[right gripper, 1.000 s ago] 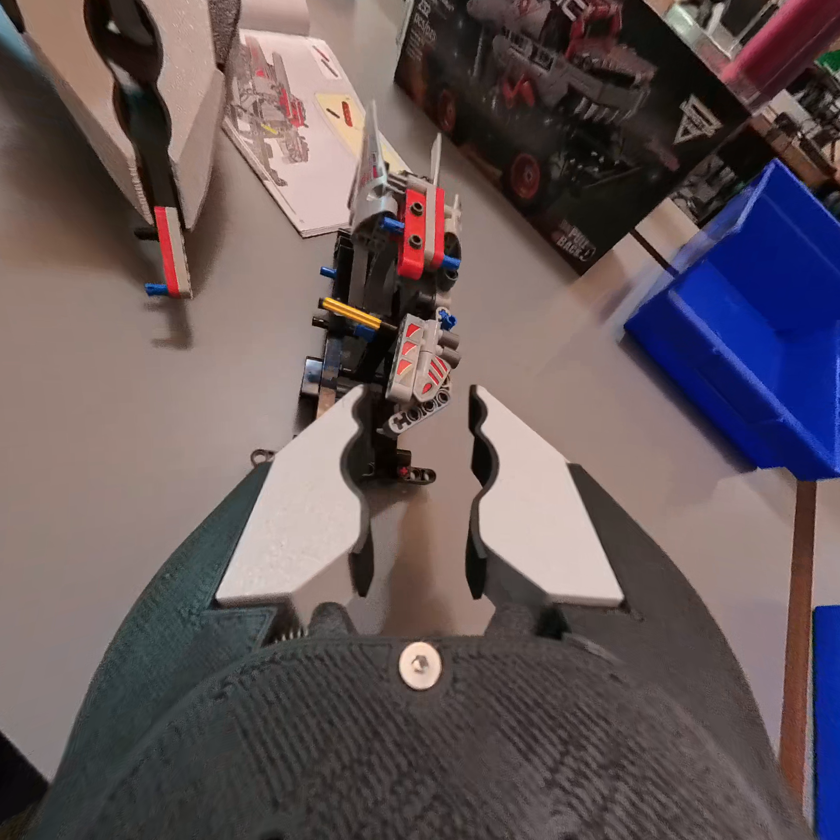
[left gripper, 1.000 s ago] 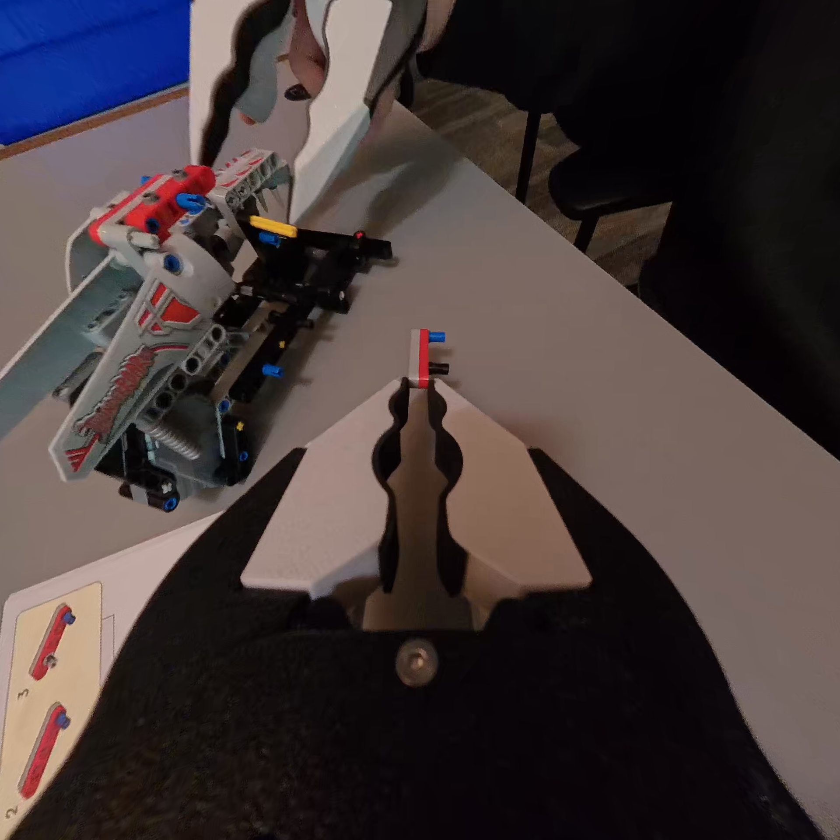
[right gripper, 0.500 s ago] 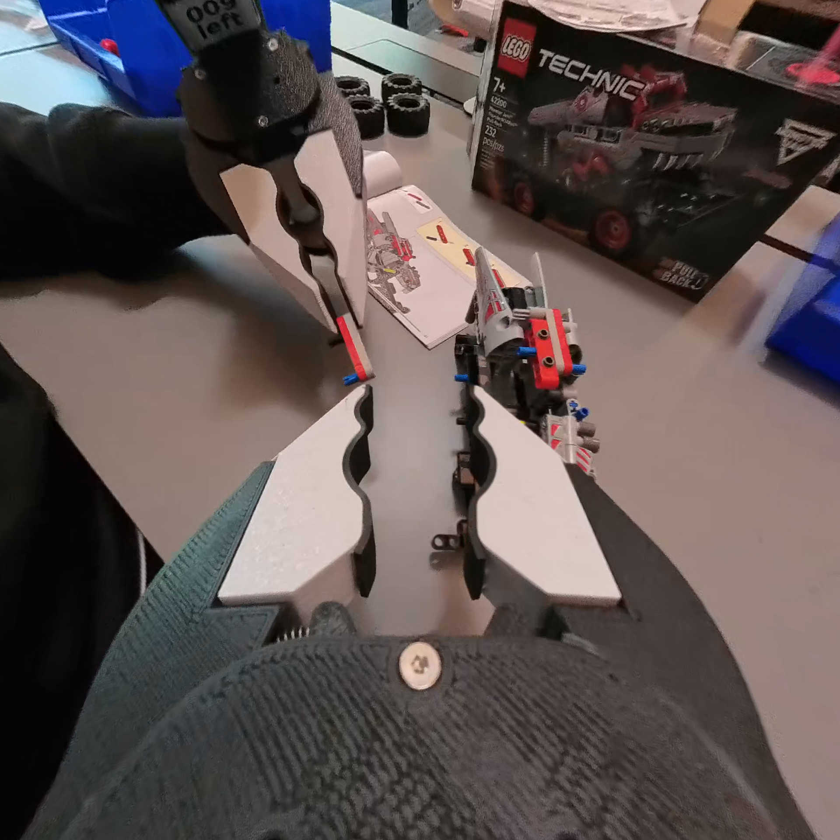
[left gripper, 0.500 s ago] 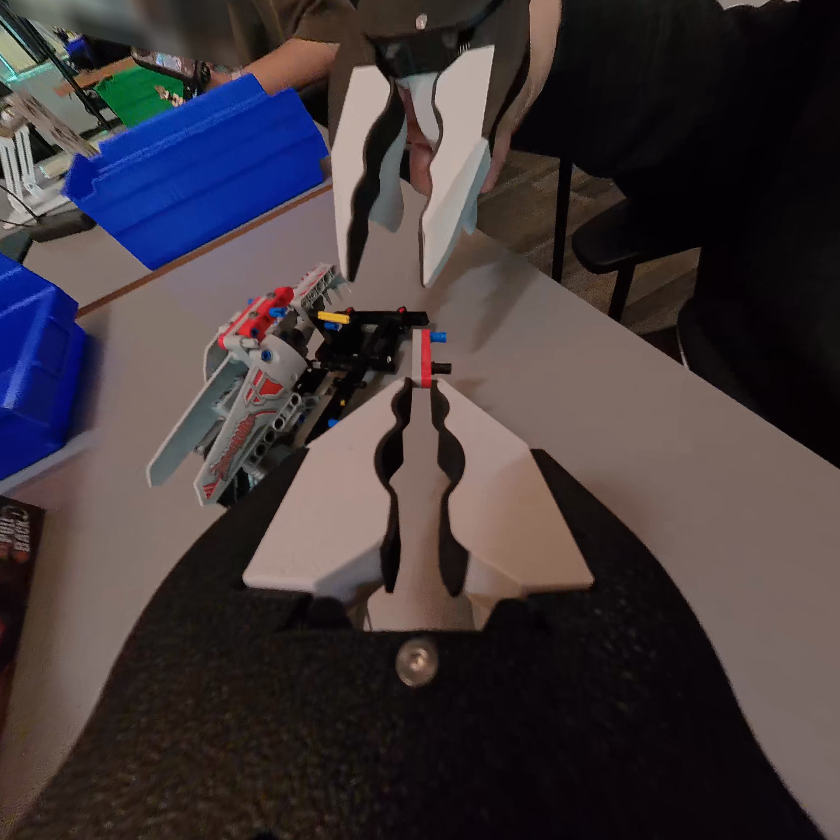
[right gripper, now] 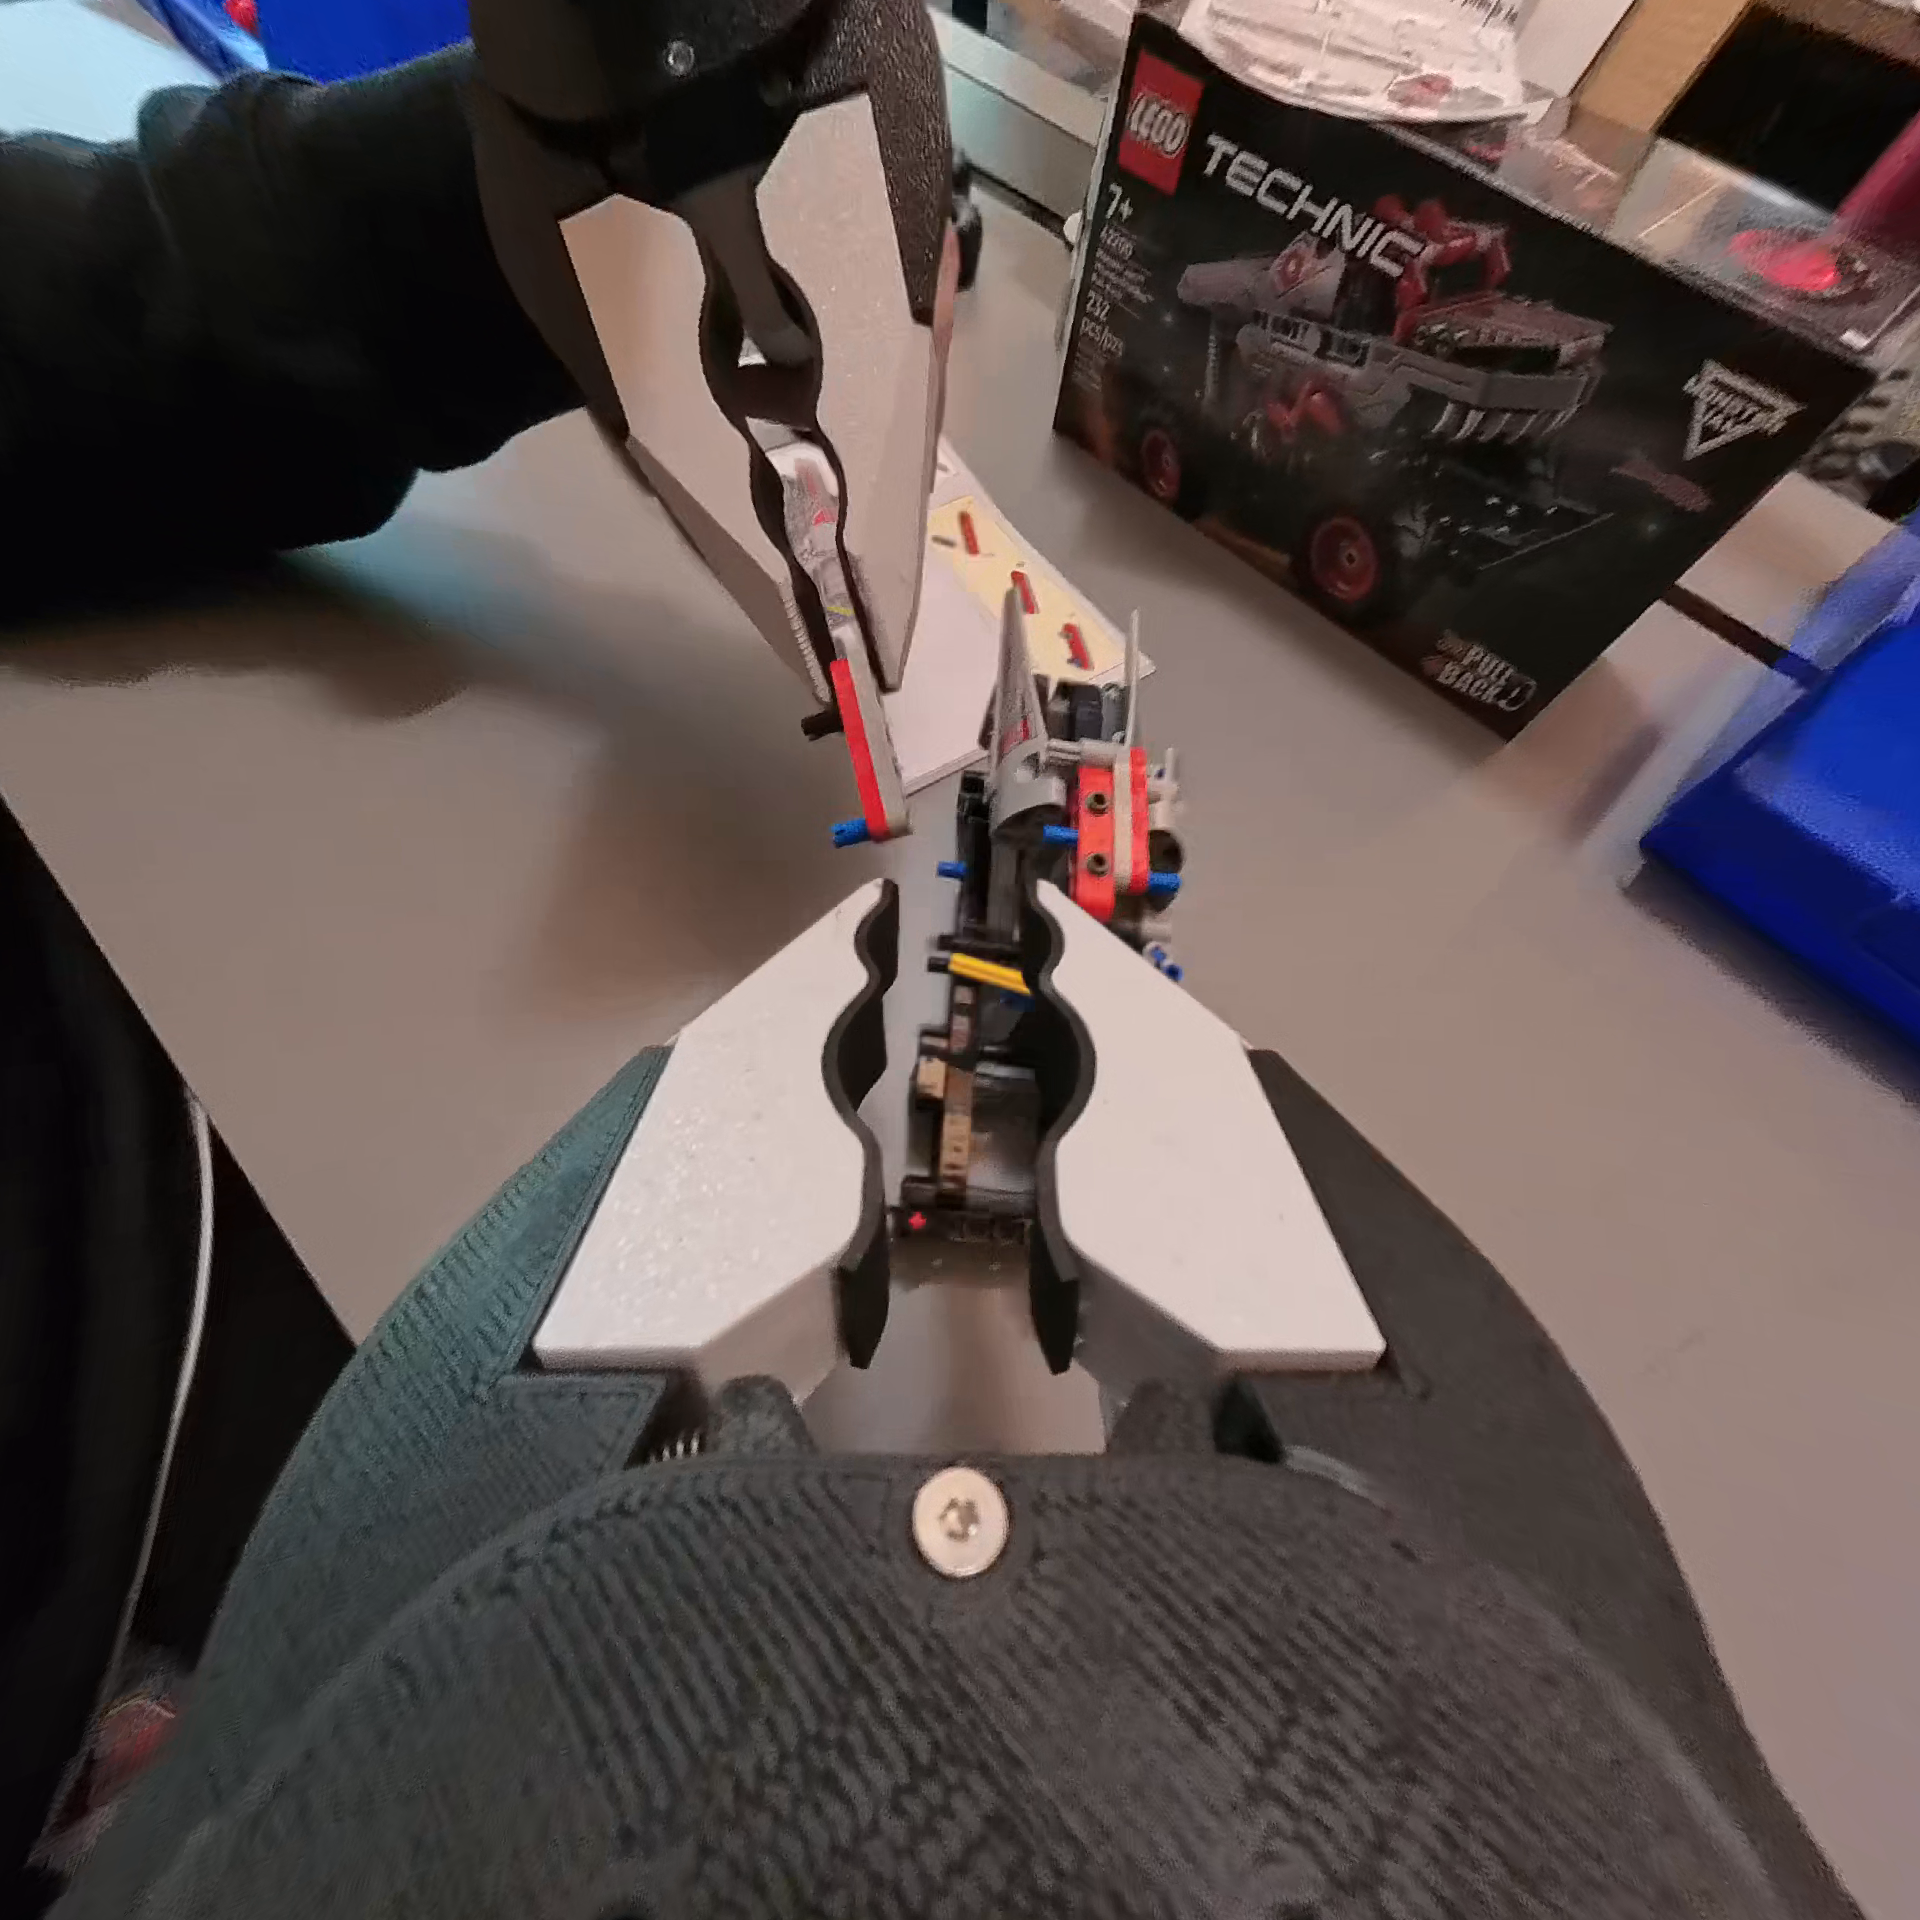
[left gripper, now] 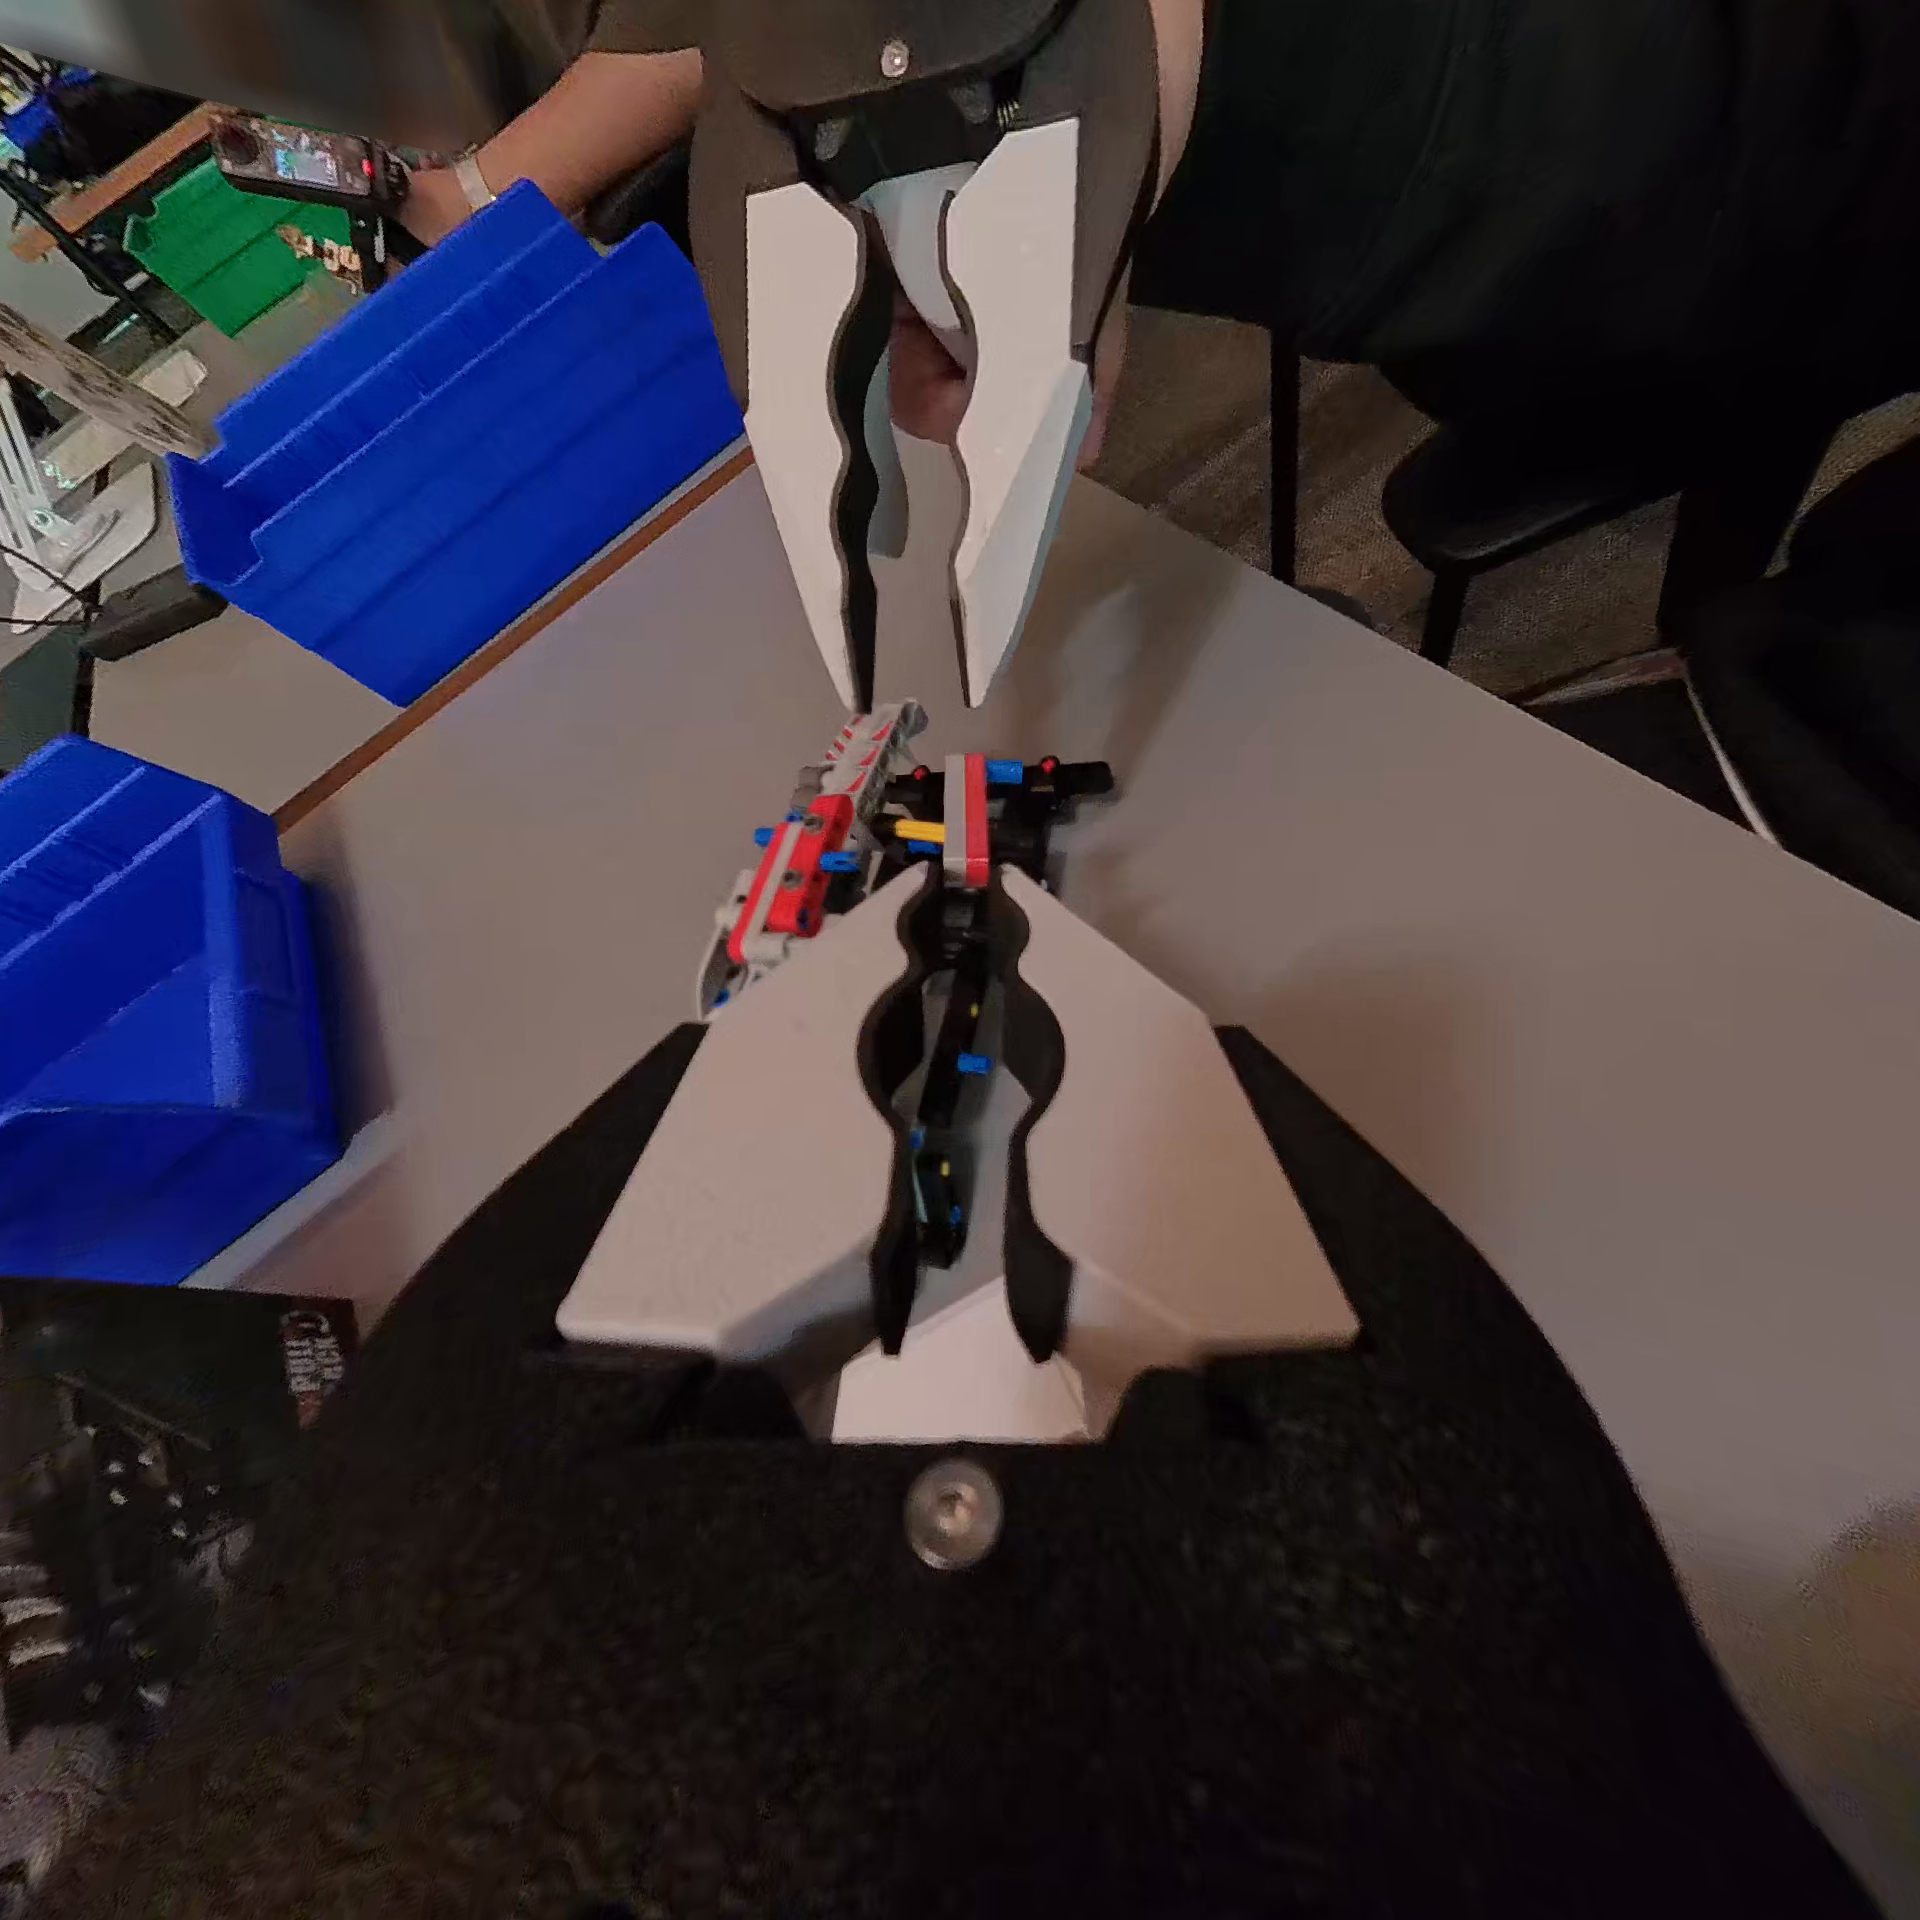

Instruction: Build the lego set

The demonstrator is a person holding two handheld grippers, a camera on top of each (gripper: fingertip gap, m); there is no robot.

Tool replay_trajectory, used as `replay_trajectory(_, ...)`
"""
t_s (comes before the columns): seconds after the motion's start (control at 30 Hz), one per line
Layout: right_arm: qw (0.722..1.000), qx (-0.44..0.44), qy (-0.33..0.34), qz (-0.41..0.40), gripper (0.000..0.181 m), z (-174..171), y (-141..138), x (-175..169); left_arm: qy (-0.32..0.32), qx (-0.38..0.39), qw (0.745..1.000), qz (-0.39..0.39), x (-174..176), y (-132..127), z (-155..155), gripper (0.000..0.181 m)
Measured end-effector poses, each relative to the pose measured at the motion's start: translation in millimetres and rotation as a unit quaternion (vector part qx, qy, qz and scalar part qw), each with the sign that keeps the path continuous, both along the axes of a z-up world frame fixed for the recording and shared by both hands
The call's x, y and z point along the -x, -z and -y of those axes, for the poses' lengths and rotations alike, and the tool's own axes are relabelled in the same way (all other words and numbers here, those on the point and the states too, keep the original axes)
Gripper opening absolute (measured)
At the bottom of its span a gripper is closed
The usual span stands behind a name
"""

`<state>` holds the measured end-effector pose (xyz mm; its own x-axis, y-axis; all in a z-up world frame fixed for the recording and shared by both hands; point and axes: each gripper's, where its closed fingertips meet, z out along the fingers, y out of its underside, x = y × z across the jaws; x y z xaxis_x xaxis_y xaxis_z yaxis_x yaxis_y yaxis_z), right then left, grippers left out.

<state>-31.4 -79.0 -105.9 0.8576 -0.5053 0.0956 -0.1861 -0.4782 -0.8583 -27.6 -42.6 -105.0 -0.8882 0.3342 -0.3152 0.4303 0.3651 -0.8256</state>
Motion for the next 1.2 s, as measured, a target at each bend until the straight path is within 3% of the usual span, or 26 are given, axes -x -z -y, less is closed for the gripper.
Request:
replay_trajectory(0.47,1.0,-0.013,-0.022,0.015,0.021,-9.6,2.9,-2.0,0.007,0.018,0.999,-0.041,-4.6,0.6,5.5,0.005)
replay_trajectory(0.63,0.999,-0.009,-0.029,0.033,0.007,-15.6,0.0,1.1,0.012,0.032,0.997,-0.065,-0.6,-0.6,1.0,0.005)
replay_trajectory(0.83,0.999,-0.01,-0.034,0.022,0.019,-20.4,4.2,6.0,0.013,0.036,0.997,-0.072,-0.5,-0.9,1.7,0.005)
replay_trajectory(1.2,1.0,-0.024,-0.009,0.007,0.014,-16.5,5.3,-2.8,-0.012,0.038,0.996,-0.085,-8.8,4.6,7.0,0.006)
